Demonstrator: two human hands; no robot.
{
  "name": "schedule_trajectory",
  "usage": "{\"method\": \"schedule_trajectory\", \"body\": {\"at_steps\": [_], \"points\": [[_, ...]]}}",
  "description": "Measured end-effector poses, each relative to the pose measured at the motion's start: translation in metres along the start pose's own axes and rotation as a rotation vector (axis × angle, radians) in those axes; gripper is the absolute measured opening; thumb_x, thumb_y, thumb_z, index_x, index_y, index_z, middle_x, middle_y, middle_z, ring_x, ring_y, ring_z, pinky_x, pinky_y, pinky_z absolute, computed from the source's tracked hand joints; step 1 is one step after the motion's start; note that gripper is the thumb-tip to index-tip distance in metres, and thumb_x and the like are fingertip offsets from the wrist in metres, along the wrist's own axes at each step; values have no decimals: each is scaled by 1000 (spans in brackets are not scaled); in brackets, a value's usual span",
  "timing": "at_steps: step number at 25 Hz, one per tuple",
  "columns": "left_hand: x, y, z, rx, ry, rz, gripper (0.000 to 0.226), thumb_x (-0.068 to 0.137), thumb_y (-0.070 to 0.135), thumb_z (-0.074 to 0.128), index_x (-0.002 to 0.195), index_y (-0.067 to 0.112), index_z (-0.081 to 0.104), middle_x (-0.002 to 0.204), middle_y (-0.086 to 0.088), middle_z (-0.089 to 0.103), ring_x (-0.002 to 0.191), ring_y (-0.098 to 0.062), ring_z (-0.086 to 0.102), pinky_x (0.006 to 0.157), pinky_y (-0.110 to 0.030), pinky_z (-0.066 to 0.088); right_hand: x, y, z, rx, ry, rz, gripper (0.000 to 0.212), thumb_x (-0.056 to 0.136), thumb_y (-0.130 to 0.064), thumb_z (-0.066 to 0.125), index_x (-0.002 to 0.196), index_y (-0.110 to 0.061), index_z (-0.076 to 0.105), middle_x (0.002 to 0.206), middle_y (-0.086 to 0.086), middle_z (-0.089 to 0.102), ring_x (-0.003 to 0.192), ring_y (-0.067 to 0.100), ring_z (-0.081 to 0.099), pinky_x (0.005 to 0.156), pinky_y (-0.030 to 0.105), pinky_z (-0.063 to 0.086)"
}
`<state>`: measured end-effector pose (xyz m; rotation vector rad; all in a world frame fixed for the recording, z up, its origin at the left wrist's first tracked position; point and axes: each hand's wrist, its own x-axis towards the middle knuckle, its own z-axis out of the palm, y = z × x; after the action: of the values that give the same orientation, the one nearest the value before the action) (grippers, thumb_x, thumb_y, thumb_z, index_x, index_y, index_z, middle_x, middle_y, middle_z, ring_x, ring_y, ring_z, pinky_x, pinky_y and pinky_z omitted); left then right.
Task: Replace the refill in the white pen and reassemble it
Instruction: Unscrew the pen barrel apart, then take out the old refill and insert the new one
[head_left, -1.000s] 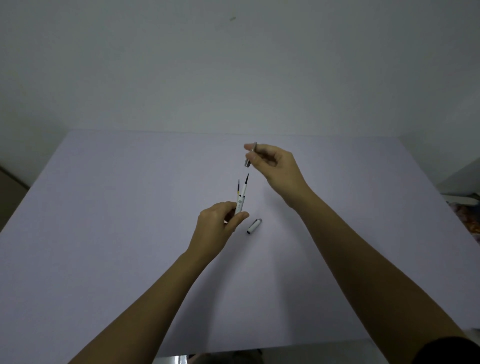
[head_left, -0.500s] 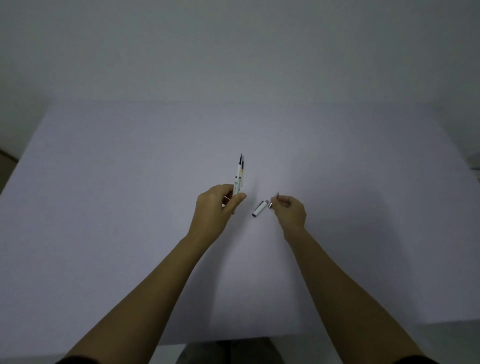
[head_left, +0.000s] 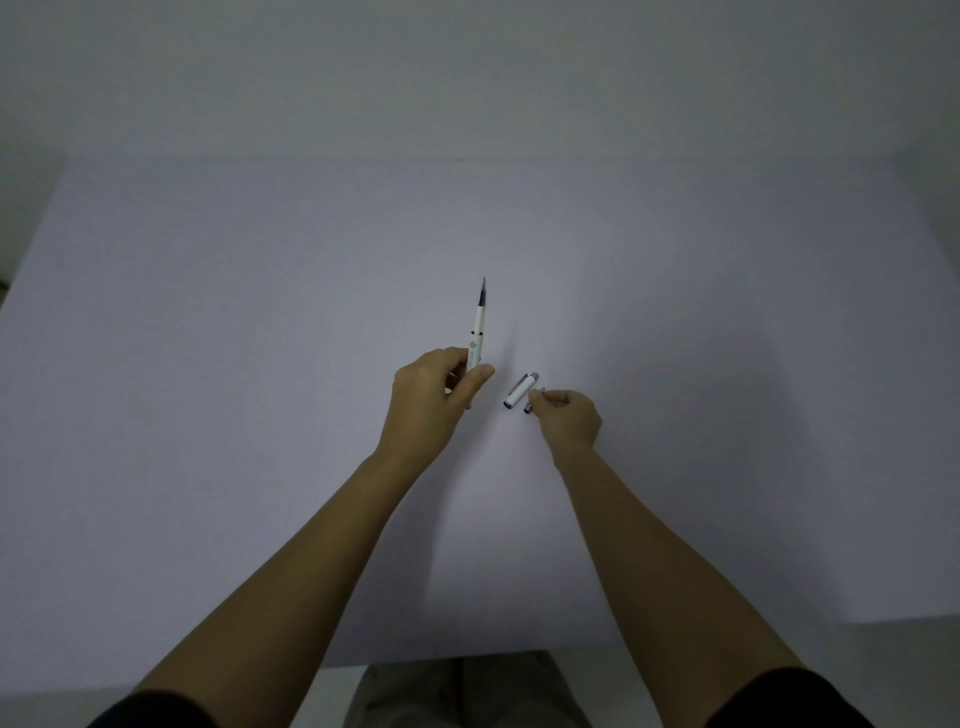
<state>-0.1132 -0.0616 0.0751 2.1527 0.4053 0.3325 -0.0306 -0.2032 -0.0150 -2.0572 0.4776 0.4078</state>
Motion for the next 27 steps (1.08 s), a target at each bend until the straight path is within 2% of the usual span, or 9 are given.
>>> {"method": "schedule_trajectory", "body": {"at_steps": [3, 8, 11, 15, 16, 18, 21, 23, 27], "points": [[-1, 0, -1, 2, -1, 3, 23, 87, 28, 62, 73, 9, 62, 63, -4, 63, 56, -13, 56, 56, -12, 40, 1, 1, 1, 8, -14, -10, 26, 82, -22, 69, 98, -1, 68, 98, 17, 73, 93, 28, 68, 84, 34, 53], [-1, 2, -2, 11, 13, 16, 25, 87, 29, 61, 73, 8, 62, 63, -5, 64, 55, -6, 54, 56, -12, 40, 3, 1, -1, -4, -29, -18, 21, 83, -16, 67, 98, -1, 67, 98, 19, 73, 92, 30, 68, 84, 36, 54], [-3, 3, -3, 7, 15, 14, 24, 87, 28, 62, 75, 8, 63, 65, -6, 64, 56, -10, 56, 57, -13, 41, 2, -3, -4, 4, -43, -10, 21, 85, -17, 65, 99, -1, 66, 99, 19, 72, 93, 31, 68, 84, 37, 54], [-1, 4, -2, 24, 3, 15, 25, 87, 30, 61, 74, 8, 63, 64, -6, 65, 58, -16, 57, 56, -18, 41, -11, -36, -12, 112, 52, -158, 15, 87, -20, 60, 93, -9, 67, 93, 12, 74, 85, 21, 68, 76, 24, 51], [0, 5, -1, 31, -2, 19, 26, 87, 30, 60, 74, 9, 62, 64, -6, 65, 58, -17, 56, 56, -19, 42, -15, -49, -15, 207, -23, -207, 12, 88, -21, 59, 92, -14, 68, 91, 8, 73, 82, 16, 67, 76, 20, 51], [2, 6, 0, 47, -11, 24, 26, 88, 31, 60, 74, 8, 62, 64, -7, 65, 58, -19, 56, 57, -24, 44, -24, -76, -23, 365, -335, -321, 11, 90, -25, 59, 94, -22, 68, 90, -2, 71, 83, 8, 67, 80, 19, 54], [6, 6, 2, 64, -17, 24, 26, 88, 29, 60, 78, 6, 63, 66, -11, 66, 61, -24, 57, 61, -39, 50, -29, -106, -33, 328, -651, -479, 15, 89, -25, 61, 102, -25, 68, 99, -5, 71, 95, 7, 68, 88, 22, 54], [8, 4, 4, 69, -13, 21, 26, 88, 29, 61, 80, 4, 64, 68, -13, 66, 62, -26, 58, 63, -43, 52, -29, -117, -34, 276, -688, -541, 18, 87, -17, 64, 104, -18, 69, 101, -3, 71, 99, 8, 68, 89, 22, 54], [11, -3, 6, 92, -32, -2, 28, 87, 30, 61, 83, 2, 64, 71, -15, 66, 63, -29, 59, 64, -48, 53, -18, -131, -28, 327, -676, -506, 14, 86, -13, 64, 99, -16, 71, 90, -4, 71, 87, 4, 68, 73, 15, 53]]}}
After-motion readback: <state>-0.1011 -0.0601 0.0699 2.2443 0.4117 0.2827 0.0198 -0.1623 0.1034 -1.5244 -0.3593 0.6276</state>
